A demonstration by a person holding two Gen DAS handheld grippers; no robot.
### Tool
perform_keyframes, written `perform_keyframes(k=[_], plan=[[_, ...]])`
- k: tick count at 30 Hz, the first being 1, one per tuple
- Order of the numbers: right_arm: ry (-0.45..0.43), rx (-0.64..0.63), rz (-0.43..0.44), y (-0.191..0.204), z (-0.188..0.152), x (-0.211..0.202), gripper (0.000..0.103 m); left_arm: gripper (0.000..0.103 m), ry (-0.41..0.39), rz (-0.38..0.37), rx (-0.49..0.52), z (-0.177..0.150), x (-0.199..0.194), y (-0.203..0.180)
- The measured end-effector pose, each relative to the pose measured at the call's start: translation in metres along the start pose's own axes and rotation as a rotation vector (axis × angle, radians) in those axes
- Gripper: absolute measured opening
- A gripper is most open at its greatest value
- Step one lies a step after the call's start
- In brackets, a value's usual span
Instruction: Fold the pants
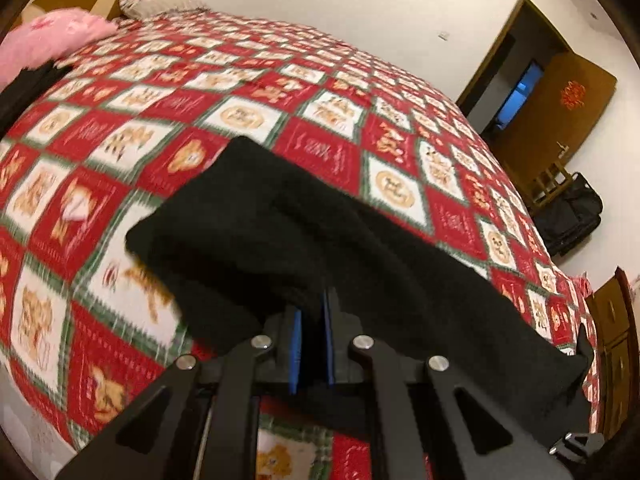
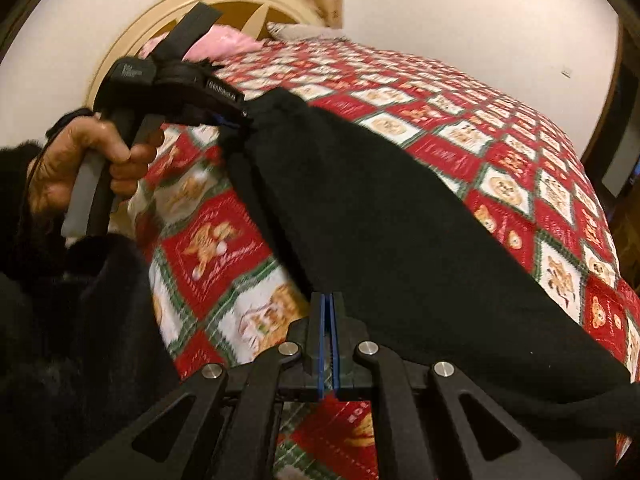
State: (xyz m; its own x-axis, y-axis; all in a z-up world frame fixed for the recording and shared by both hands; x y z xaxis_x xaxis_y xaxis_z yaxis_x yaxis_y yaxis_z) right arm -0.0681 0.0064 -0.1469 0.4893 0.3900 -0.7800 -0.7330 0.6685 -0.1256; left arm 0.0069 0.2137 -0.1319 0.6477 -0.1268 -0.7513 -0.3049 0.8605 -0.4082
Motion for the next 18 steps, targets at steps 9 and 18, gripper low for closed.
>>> perform_keyframes(k=[9,18], plan=[[0.033,-0.025,0.061,0.007,-0.011,0.004,0.0,0.01,-0.003,0.022,-0.042,-0.009,-0.015,0.019],[-0.117,0.17,0.007,-0.044,0.013,-0.016,0.001,0.012,-0.044,0.072,-0.092,0.013,-0.027,0.039]])
Point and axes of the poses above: each gripper's, at about its wrist camera, not at the fingertips, and x roughly the way its jaws point, y to its left, z to its top, the point moved 8 cm from there along x, roughly the way its jaws point, and after that the axes turned 7 degrees about -x, right-handed, at the moved point
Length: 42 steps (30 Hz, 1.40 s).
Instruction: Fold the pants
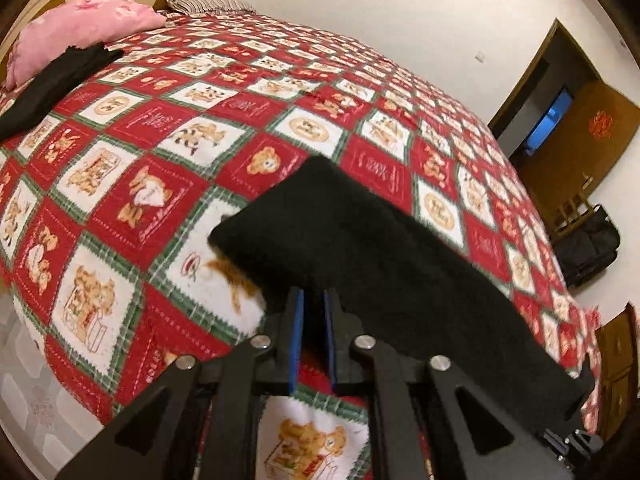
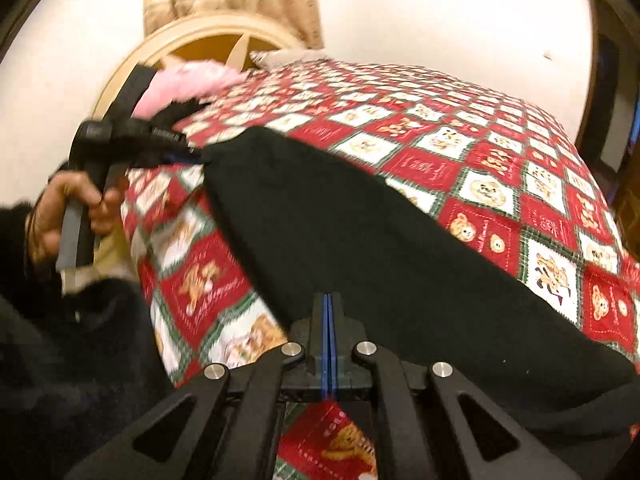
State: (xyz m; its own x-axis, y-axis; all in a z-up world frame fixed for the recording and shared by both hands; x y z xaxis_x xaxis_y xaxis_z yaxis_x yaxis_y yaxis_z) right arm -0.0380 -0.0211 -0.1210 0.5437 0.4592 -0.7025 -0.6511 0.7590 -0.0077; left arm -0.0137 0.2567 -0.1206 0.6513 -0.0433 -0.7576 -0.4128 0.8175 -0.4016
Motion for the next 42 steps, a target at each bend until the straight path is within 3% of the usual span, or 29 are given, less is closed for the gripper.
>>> perform_keyframes(k=[2,6,10,14,18,22,24,26,27,28,30,33,35,39,42], plan=[[0.011,0.049,-0.041,-0.014,0.0,0.007,0.001,0.012,-0.004,0.002,0.006,0.004,0.001,-0.005],[0.029,0.118,-0.094,-0.032,-0.005,0.016,0.001,0.012,-0.082,0.038,0.122,0.009,-0.007,-0.031],[0.122,0.11,-0.07,-0.024,-0.022,0.031,0.001,0.012,-0.078,-0.002,0.154,0.01,0.008,-0.056],[0.134,0.107,-0.019,-0.012,-0.026,0.028,0.001,0.012,-0.064,0.069,0.195,0.003,0.028,-0.053],[0.037,0.192,-0.079,-0.037,-0.015,-0.008,0.001,0.012,0.012,0.105,0.141,-0.008,0.043,-0.025],[-0.097,0.457,-0.182,-0.121,-0.017,-0.075,0.002,0.012,-0.009,0.092,0.194,-0.004,0.031,-0.046],[-0.121,0.586,-0.273,-0.174,-0.032,-0.111,0.008,0.018,-0.016,0.029,0.275,-0.006,0.021,-0.078],[-0.134,0.693,-0.366,-0.222,-0.052,-0.141,0.028,0.027,0.011,-0.058,0.358,-0.017,0.016,-0.115],[-0.141,0.745,-0.395,-0.241,-0.062,-0.152,0.058,0.034,0.019,-0.09,0.39,-0.022,0.013,-0.129],[-0.158,0.82,-0.442,-0.264,-0.075,-0.166,0.079,0.038,0.032,-0.144,0.443,-0.032,0.01,-0.152],[-0.166,0.903,-0.493,-0.298,-0.091,-0.18,0.081,0.055,0.087,-0.26,0.562,-0.061,0.005,-0.198],[-0.041,0.911,-0.585,-0.333,-0.109,-0.175,0.081,0.065,0.183,-0.427,0.702,-0.111,-0.008,-0.259],[0.044,0.895,-0.606,-0.351,-0.119,-0.162,0.081,0.066,0.243,-0.515,0.775,-0.142,-0.011,-0.292],[0.162,0.878,-0.667,-0.375,-0.132,-0.132,0.081,0.066,0.342,-0.592,0.908,-0.206,-0.011,-0.339],[0.237,0.866,-0.702,-0.386,-0.142,-0.121,0.081,0.066,0.381,-0.589,0.964,-0.235,-0.005,-0.352]])
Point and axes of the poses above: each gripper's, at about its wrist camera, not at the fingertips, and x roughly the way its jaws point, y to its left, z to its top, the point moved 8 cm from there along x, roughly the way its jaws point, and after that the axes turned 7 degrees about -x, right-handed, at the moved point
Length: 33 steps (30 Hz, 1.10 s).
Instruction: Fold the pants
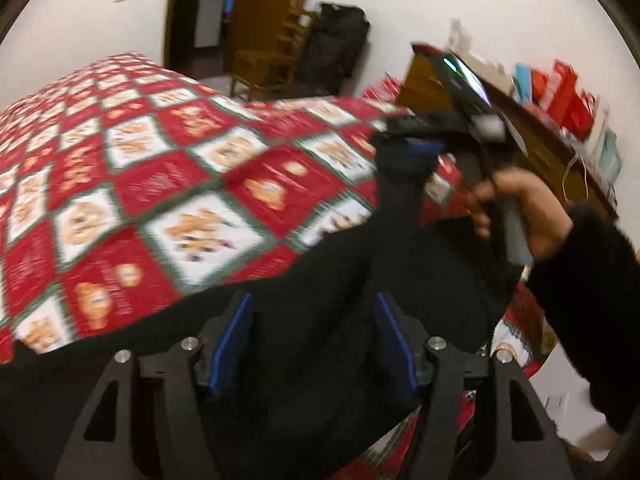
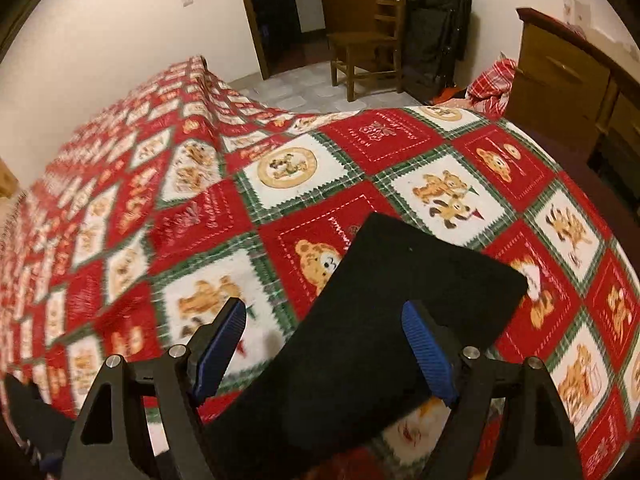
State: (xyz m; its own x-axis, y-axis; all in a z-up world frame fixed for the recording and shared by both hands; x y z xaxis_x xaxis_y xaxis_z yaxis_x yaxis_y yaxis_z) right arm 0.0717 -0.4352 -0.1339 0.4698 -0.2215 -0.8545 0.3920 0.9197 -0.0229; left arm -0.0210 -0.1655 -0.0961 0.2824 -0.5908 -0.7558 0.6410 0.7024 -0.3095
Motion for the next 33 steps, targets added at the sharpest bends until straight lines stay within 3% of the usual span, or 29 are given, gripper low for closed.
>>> perform_keyframes(k=[2,4,5,7,9,10,12,15,21,23,28,33], plan=[[0.029,0.017,-0.026,-0.008,-0.007,0.006,0.08,0.066,0.027,-0.007,0.021,-0.004,0.011,-0.009],[0.037,-0.023,-0.065,-0.009,-0.007,0.008,0.069,0.066,0.05,0.004,0.055,-0.008,0.019,-0.013],[0.032,-0.042,-0.062,-0.009,-0.006,0.005,0.056,0.066,0.057,0.008,0.073,-0.01,0.023,-0.017],[0.038,-0.048,-0.047,-0.012,-0.006,0.003,0.013,0.066,0.068,-0.005,0.075,-0.013,0.025,-0.022],[0.046,-0.01,0.025,-0.018,-0.008,-0.001,0.008,0.064,0.078,-0.023,0.074,-0.016,0.025,-0.026],[0.038,0.005,0.048,-0.02,-0.009,-0.006,0.007,0.06,0.078,-0.025,0.075,-0.016,0.026,-0.026],[-0.018,0.047,0.11,-0.027,-0.012,-0.026,0.007,0.038,0.08,-0.024,0.08,-0.017,0.025,-0.026],[-0.143,0.117,0.2,-0.041,-0.022,-0.07,0.007,0.017,0.068,-0.036,0.08,-0.015,0.021,-0.026],[-0.32,0.279,0.286,-0.081,-0.071,-0.14,0.007,0.011,0.007,-0.084,0.172,-0.018,-0.001,-0.05],[-0.348,0.316,0.266,-0.093,-0.098,-0.154,0.007,0.011,-0.017,-0.086,0.229,-0.023,-0.008,-0.06],[-0.348,0.421,0.27,-0.112,-0.148,-0.158,0.006,0.011,-0.021,-0.094,0.309,-0.035,-0.008,-0.075],[-0.276,0.51,0.265,-0.123,-0.19,-0.138,0.006,0.011,-0.001,-0.085,0.345,-0.046,-0.004,-0.081]])
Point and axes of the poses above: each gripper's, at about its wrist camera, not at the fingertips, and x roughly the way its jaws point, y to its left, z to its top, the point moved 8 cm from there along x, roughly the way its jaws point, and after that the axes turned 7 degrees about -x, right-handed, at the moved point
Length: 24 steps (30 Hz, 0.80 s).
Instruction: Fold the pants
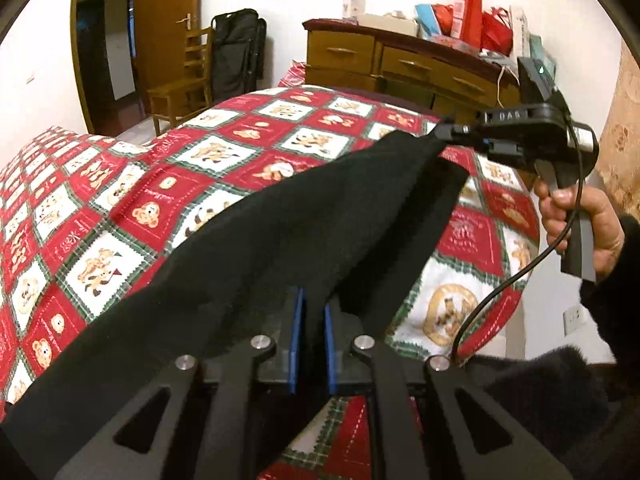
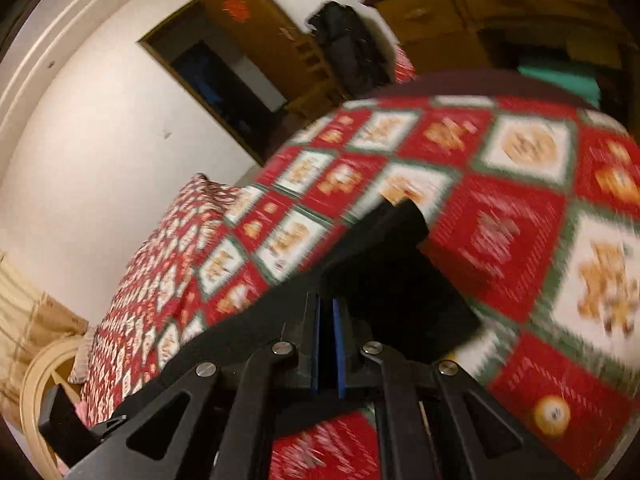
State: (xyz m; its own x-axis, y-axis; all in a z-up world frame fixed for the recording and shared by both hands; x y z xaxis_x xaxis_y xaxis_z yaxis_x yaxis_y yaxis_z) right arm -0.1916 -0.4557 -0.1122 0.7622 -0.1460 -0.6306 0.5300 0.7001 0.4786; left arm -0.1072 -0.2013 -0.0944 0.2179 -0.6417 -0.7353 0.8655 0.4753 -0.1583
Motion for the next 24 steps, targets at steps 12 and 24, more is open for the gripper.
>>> perform_keyframes(k=[12,24], plan=[[-0.038,0.053,-0.06,-0.019,-0.01,-0.031,0.007,0.011,0.017,-0.017,0.056,-0.014,-0.005,-0.009],[0.102,-0.841,0.177,0.168,-0.097,0.001,0.064,0.058,-0.09,0.195,-0.238,-0.034,-0.085,0.102]])
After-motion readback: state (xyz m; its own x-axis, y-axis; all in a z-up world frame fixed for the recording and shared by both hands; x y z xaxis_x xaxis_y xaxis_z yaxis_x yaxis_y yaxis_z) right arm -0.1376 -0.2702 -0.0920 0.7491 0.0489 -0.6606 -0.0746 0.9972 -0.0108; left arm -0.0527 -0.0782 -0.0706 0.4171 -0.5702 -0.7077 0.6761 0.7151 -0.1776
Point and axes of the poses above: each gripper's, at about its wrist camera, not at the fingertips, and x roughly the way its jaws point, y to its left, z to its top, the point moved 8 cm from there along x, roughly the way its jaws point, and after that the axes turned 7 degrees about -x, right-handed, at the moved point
